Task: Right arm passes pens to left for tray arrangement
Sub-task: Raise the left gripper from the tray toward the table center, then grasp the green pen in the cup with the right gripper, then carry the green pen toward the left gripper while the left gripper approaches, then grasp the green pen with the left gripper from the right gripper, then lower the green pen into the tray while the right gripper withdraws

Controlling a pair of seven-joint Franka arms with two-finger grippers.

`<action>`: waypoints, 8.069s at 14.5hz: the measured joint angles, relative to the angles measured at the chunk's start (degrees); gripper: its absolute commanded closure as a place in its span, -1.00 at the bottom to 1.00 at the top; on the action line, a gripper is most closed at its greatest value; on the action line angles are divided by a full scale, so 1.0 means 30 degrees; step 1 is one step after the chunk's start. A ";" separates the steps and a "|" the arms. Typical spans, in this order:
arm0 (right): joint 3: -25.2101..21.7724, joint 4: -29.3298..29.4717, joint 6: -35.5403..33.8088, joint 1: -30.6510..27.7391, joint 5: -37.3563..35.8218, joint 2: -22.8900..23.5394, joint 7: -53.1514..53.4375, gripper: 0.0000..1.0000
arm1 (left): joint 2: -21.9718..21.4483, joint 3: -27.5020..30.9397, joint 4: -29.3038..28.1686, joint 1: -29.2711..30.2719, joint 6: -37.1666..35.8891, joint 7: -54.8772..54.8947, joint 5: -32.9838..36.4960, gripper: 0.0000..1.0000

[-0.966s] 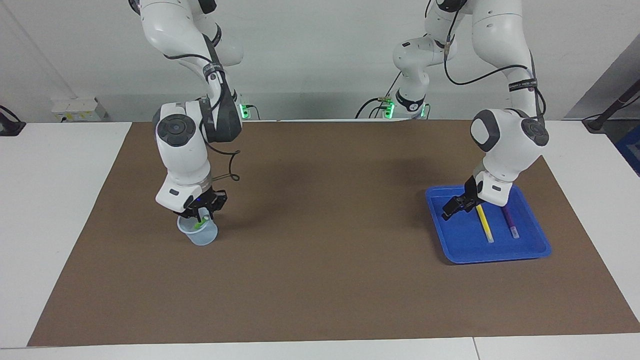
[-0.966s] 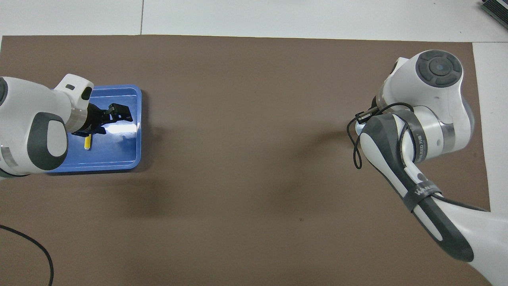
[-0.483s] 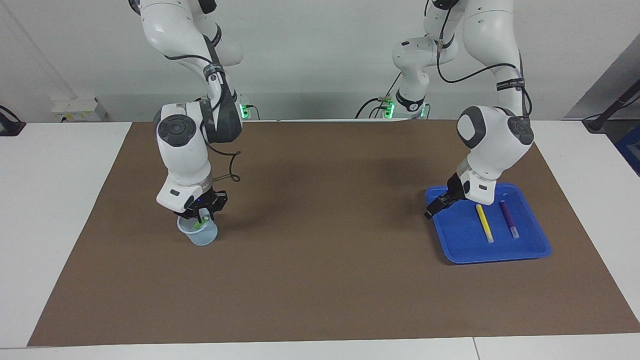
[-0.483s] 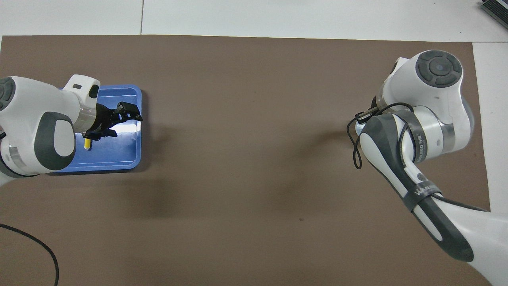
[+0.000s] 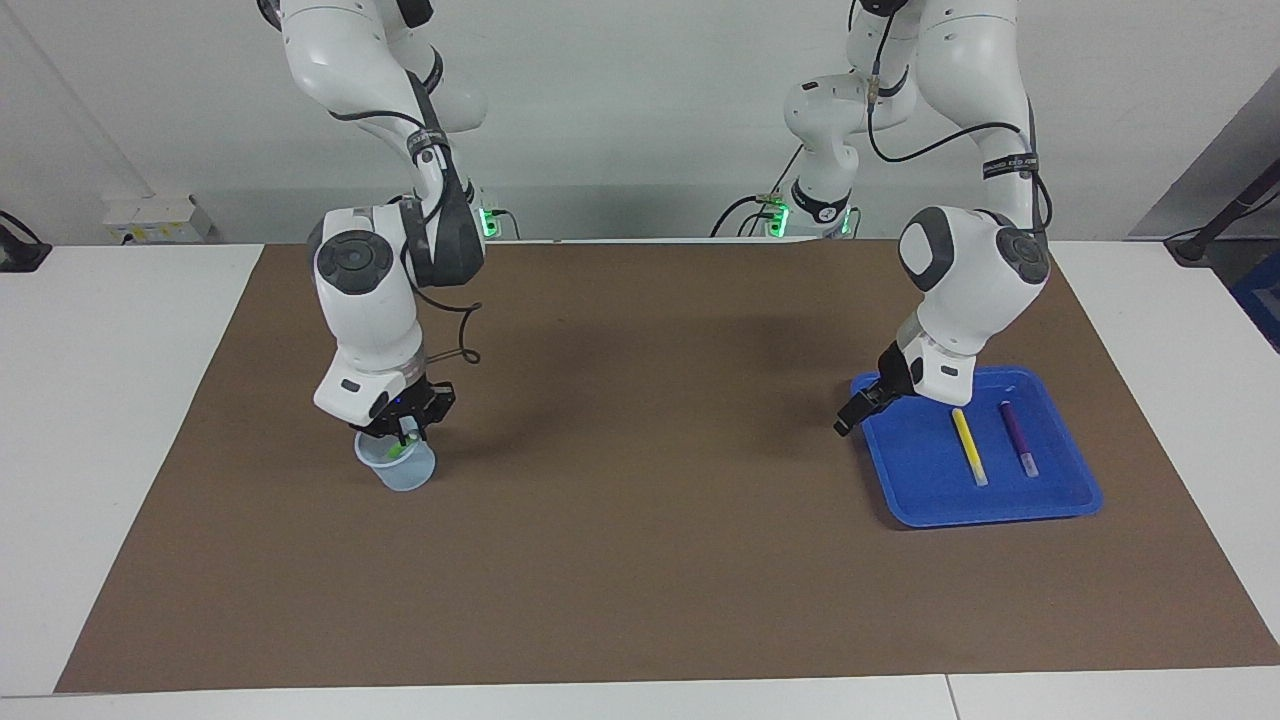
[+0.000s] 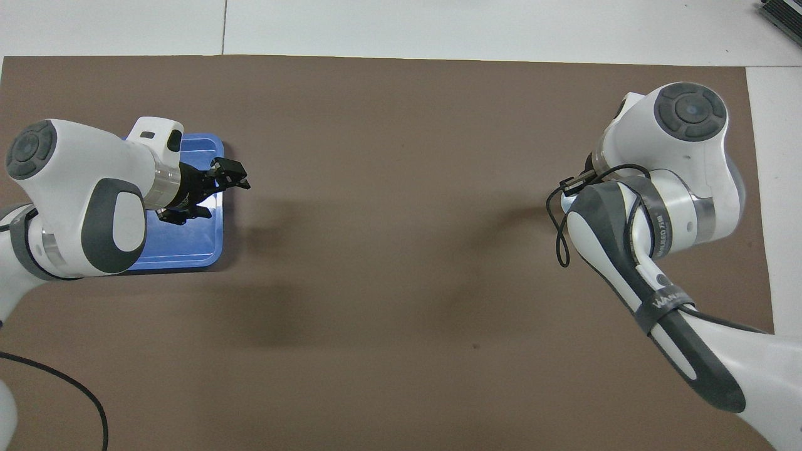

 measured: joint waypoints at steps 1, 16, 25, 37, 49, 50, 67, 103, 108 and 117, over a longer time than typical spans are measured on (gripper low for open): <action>-0.0002 0.0020 0.0001 -0.0012 -0.0009 -0.0005 0.0000 0.56 | 0.0000 0.0001 0.0000 0.0000 0.0000 -0.0047 -0.0003 -0.98; -0.0027 0.0493 -0.0560 -0.0616 -0.0058 -0.0450 -0.0966 1.00 | -0.0008 -0.0004 0.0000 -0.0102 0.0001 -0.0320 -0.0011 -0.98; 0.0008 0.0935 -0.2061 -0.0935 0.1220 -0.2964 -0.0986 1.00 | -0.0008 -0.0003 0.0000 -0.0104 0.0000 -0.0345 -0.0012 -0.98; 0.0646 0.2430 -0.3199 -0.0709 0.7786 -0.3558 0.4591 1.00 | -0.0886 -0.0273 0.0387 -0.0379 -0.0787 -0.1166 -0.7248 -0.98; 0.1151 0.2405 0.4378 0.4776 1.1605 -0.1298 1.5486 1.00 | -0.1212 -0.2016 0.1163 -0.0884 -0.0714 -1.1195 -1.2297 -0.90; 0.1153 0.2408 0.4950 0.5101 1.2122 -0.1185 1.6141 1.00 | -0.1213 -0.2102 0.1225 -0.1095 -0.0369 -1.2078 -1.2313 -0.90; 0.1087 0.2427 0.8187 0.7011 1.3286 -0.0324 1.9054 1.00 | -0.1256 -0.1961 0.1467 -0.2034 0.1566 -1.5303 -1.2441 -0.44; 0.0726 0.4031 -0.5200 -0.0061 0.7825 -0.3265 0.7516 -1.00 | -0.1761 -0.1725 0.1247 0.0864 -0.2986 -0.1343 -0.6125 1.00; 0.0702 0.4018 -0.7952 -0.2354 0.6138 -0.4066 0.4032 -1.00 | -0.1761 -0.1595 0.1219 0.1431 -0.3015 0.1730 -0.1022 1.00; 0.0725 0.3959 -0.8726 -0.3435 0.5121 -0.4429 0.3880 -1.00 | -0.1028 -0.1402 0.1132 0.3523 -0.1588 0.9336 0.5047 1.00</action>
